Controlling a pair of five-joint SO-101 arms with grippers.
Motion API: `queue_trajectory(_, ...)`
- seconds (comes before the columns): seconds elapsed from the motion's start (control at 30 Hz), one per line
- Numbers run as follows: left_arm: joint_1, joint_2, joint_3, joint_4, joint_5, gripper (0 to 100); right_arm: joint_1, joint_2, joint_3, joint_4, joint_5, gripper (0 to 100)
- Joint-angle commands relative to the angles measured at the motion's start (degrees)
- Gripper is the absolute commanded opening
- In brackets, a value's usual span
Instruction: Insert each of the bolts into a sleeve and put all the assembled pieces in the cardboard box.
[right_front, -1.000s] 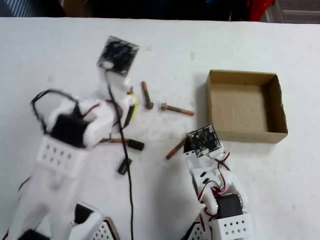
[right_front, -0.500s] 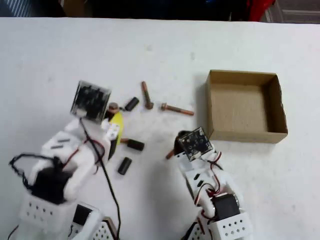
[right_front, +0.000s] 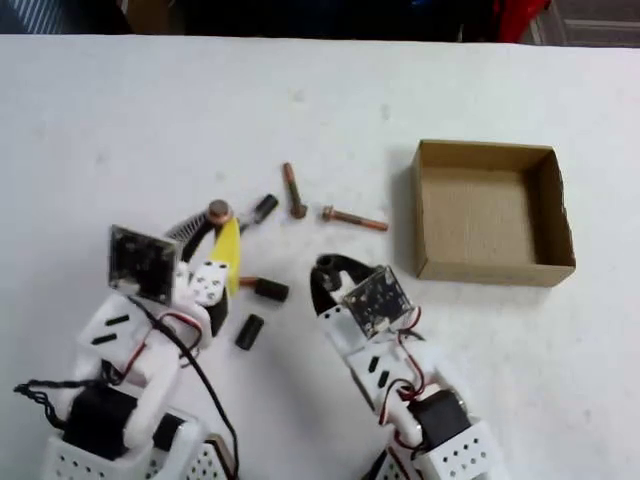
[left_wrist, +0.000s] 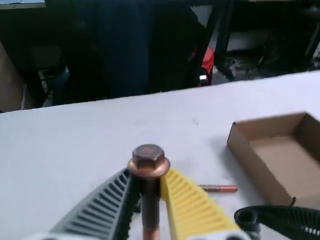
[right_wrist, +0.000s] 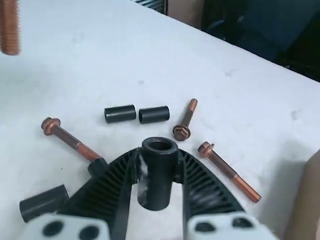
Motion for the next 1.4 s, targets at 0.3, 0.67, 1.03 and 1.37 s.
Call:
queue_trajectory(0.3,0.04,-12.35,9.85,-20.92,6.95,2,-6.02,-0.75,1.49,-13.32,-1.14,1.7)
queue_trajectory(0.67,3.21,-13.14,12.13,-27.52,6.59,2,-8.57,-0.75,1.49,-14.37,-1.14,1.7)
queue_trajectory(1.03,5.76,-6.73,11.69,-34.55,6.59,2,-8.48,-0.75,1.49,-17.01,-1.14,1.7)
queue_trajectory(1.37,8.75,9.19,3.16,-36.31,6.68,2,-8.31,-0.75,1.49,-16.66,-1.14,1.7)
